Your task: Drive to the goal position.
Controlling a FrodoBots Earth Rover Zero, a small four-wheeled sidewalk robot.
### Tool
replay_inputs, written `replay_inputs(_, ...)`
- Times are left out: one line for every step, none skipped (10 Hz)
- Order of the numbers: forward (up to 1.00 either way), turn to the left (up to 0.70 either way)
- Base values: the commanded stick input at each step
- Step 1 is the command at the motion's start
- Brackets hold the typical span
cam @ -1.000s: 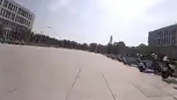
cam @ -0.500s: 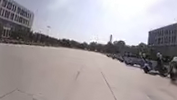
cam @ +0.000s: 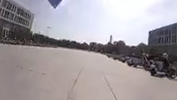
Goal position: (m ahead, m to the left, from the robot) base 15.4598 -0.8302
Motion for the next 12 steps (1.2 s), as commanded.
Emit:
replay_inputs(1.00,0.00)
replay_inputs(1.00,0.00)
replay_inputs(1.00,0.00)
replay_inputs(1.00,0.00)
replay_inputs(1.00,0.00)
replay_inputs(1.00,0.00)
replay_inputs(1.00,0.00)
replay_inputs(1.00,0.00)
replay_inputs(1.00,0.00)
replay_inputs(1.00,0.00)
replay_inputs(1.00,0.00)
replay_inputs(1.00,0.00)
